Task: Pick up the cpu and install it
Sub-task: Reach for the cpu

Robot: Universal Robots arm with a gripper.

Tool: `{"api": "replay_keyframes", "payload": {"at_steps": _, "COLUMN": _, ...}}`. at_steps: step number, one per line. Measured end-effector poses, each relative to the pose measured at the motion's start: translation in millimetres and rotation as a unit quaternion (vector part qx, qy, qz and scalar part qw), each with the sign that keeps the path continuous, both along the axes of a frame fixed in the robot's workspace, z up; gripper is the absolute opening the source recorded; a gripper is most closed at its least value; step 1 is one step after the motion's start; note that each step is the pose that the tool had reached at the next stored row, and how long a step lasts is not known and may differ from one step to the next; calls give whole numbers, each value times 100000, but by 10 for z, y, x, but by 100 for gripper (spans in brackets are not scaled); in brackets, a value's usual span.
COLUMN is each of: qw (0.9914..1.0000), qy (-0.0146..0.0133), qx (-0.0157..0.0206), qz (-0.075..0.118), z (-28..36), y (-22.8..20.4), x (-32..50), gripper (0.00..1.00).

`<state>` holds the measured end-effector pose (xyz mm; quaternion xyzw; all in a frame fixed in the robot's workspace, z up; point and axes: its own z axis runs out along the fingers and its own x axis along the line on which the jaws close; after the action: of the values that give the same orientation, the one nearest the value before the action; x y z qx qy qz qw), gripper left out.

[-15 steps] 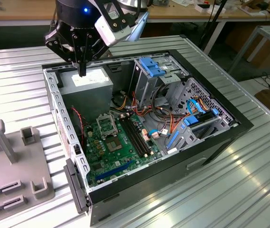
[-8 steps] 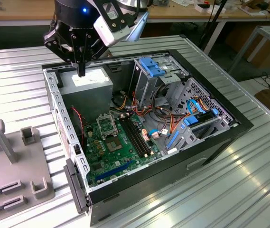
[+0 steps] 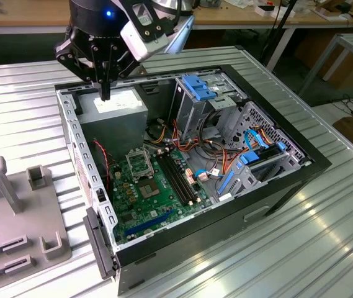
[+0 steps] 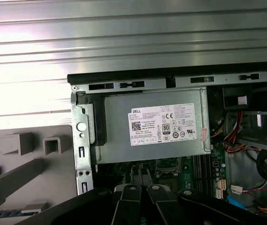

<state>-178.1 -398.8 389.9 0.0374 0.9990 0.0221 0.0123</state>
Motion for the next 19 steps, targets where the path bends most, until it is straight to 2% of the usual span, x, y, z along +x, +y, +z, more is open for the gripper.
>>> {"api": "replay_keyframes", "payload": {"at_steps": 19, "qw": 100000, "qy": 2, "qx": -4, "qz": 4, "z": -4, "y": 0, "x": -87, "gripper": 11}}
